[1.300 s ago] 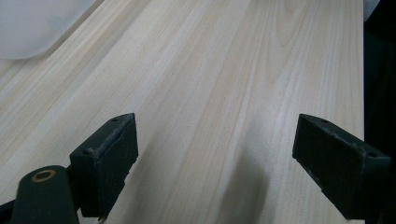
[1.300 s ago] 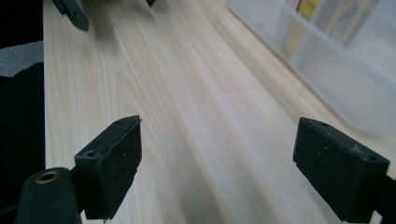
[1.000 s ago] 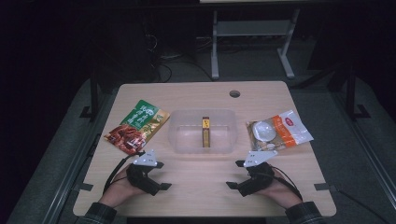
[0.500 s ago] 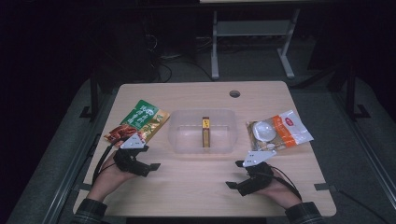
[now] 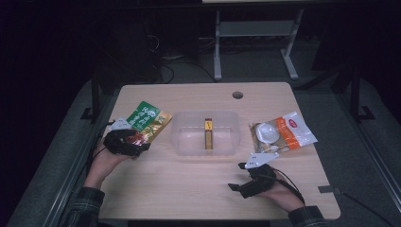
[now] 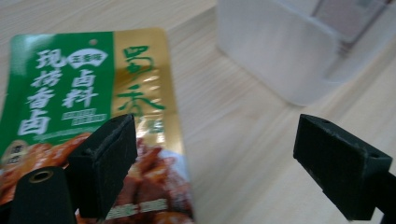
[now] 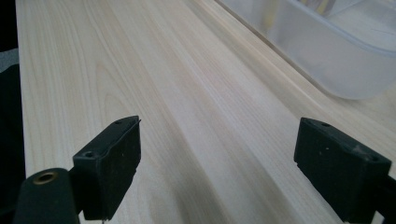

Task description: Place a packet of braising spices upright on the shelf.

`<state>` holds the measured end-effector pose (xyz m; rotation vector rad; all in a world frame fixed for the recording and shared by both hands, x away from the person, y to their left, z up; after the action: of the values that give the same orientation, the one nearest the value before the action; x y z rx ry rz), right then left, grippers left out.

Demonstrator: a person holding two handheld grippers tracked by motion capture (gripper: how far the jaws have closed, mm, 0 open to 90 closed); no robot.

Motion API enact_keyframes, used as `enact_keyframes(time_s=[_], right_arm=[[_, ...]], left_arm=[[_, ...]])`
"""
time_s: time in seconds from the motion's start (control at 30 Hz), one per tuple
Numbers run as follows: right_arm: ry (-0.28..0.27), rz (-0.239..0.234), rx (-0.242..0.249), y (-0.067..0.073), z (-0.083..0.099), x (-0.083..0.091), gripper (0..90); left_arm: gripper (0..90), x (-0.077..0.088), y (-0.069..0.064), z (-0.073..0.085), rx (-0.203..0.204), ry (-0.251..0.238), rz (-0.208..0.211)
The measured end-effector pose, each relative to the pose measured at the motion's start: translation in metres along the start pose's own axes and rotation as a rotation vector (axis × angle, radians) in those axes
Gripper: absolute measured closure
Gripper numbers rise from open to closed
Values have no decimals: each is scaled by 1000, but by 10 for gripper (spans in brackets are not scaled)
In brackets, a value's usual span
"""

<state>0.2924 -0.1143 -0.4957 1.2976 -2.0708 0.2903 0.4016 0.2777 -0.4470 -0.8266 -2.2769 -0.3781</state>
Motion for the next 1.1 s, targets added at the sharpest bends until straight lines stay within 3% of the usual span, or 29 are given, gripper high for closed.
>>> enact_keyframes(time_s=[0.1, 0.2, 0.4, 0.6, 0.67, 0.73, 0.83, 1.0, 1.1], right_arm=[[-1, -5, -9, 1, 0, 1, 141], [-4, -5, -13, 2, 1, 2, 141], [-10, 1, -29, -1, 3, 2, 141], [-7, 12, -50, -3, 4, 2, 141], [4, 10, -45, -3, 6, 2, 141], [14, -1, -41, -3, 7, 1, 141], [28, -14, -42, 0, 10, 0, 141], [36, -3, -56, 3, 15, 2, 140], [38, 9, -68, 2, 19, 6, 140]], left_arm=[[129, -2, 14, -1, 9, -1, -36], [128, -7, 31, -1, -10, 39, -84], [128, -18, 61, -2, 17, 59, -138], [128, -31, 87, -1, 61, 55, -139], [128, -35, 93, 2, 94, 37, -134], [127, -38, 100, 11, 102, 72, -142], [127, -44, 108, 20, 101, 99, -144], [125, -49, 116, 23, 132, 65, -148], [124, -54, 118, 27, 136, 79, -158]])
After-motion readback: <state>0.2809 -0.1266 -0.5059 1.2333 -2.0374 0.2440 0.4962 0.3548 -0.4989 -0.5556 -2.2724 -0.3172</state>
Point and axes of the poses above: each handheld gripper's, and its own axes: x roughly backward along the jaws, z roughly out of its underside, y roughly to its left, the point moved 6 cm from there along -x, roughly forward along the jaws, and after that the axes turned 3 degrees about -z, right-handed, at the moved point
